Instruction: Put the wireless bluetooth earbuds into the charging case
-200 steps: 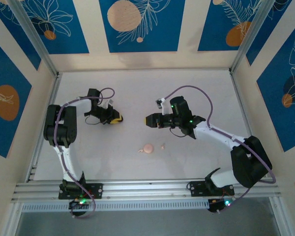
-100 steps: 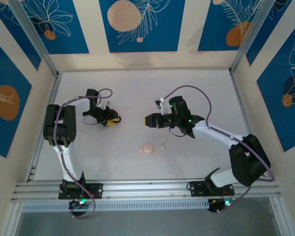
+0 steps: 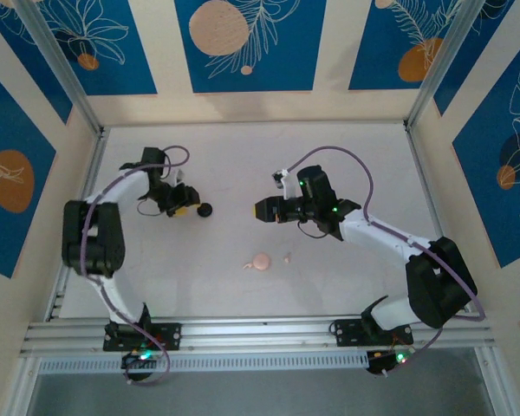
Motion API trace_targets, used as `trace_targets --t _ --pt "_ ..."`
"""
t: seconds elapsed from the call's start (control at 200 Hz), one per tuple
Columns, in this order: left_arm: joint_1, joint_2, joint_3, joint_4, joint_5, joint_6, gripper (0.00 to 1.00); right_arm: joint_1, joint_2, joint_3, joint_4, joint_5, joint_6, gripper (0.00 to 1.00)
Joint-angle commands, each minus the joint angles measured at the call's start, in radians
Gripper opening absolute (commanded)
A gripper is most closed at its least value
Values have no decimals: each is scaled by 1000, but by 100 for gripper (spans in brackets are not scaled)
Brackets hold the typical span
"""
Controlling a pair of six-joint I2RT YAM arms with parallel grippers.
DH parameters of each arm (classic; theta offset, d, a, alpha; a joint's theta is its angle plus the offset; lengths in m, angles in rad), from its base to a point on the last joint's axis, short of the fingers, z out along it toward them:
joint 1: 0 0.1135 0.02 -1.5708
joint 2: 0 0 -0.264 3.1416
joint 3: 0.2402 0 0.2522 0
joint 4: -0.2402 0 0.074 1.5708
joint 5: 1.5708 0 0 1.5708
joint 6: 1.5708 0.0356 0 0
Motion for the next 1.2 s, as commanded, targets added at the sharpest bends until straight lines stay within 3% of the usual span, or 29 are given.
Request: trace_targets --t 0.0,0.14,0.3,0.475,0.625,0.805,1.19 --pt "-43 -165 -14 -84 -132 21 50 -7 -19 45 -91 5 -42 51" --pt "-155 -328 -91 -102 -249 11 50 -34 -42 74 -243 24 -77 51" --pt "-303 -479 -237 -96 -361 -79 50 -44 -17 173 -554 75 -110 52" --pt "-456 -559 -366 -105 -484 -195 49 6 57 285 -859 171 -44 55" --pt "-583 -564 -461 -40 -556 -300 49 74 157 365 -1000 226 66 58" --pt "-618 -547 -572 101 -550 -359 49 130 265 408 -1028 263 177 60" --pt "-610 -502 -655 212 -508 -345 53 250 505 534 -1085 308 294 64"
